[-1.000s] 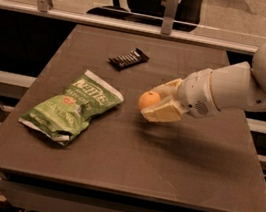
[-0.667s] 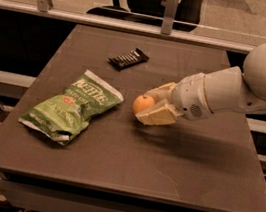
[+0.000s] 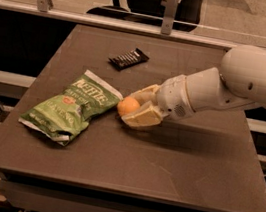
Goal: Move orange near green jalapeno chip bag
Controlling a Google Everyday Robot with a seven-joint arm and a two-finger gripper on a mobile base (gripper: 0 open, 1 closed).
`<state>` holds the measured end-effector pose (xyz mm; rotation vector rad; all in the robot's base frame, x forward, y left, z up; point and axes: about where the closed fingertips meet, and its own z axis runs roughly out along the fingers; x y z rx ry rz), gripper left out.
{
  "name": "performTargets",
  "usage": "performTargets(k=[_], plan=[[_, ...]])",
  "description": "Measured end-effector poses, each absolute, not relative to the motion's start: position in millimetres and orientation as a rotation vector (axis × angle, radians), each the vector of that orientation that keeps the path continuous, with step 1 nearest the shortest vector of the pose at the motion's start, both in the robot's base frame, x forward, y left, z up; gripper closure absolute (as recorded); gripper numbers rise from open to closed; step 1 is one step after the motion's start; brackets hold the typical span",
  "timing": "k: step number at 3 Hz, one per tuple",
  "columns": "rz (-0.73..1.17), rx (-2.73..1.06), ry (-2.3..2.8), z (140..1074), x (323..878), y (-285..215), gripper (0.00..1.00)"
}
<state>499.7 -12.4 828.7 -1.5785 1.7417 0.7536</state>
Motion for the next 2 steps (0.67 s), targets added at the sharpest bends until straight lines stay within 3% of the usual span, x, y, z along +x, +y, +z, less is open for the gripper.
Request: performTargets(k=[2], plan=[[0.756, -1.585, 1.738, 829.0, 498.4, -9.3, 0.60]])
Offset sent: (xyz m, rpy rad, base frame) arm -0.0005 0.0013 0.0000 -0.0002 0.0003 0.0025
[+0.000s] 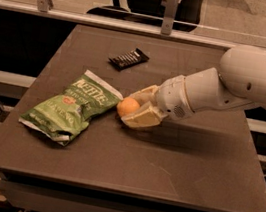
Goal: Move orange near green jalapeno chip bag
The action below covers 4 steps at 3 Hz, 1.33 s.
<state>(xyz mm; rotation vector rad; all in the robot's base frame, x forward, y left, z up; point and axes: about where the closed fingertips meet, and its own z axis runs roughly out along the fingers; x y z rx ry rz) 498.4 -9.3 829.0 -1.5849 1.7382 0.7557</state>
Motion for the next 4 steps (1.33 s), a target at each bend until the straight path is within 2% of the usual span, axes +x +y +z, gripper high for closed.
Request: performTargets(k=[2, 3, 4], plan=[[0.758, -1.592, 1.734, 829.4, 496.9, -6.0, 0.13], [0.759, -1.596, 1.732, 829.6, 496.2, -4.4, 0.00], [0.759, -1.596, 1.732, 829.6, 496.1, -4.4, 0.00]])
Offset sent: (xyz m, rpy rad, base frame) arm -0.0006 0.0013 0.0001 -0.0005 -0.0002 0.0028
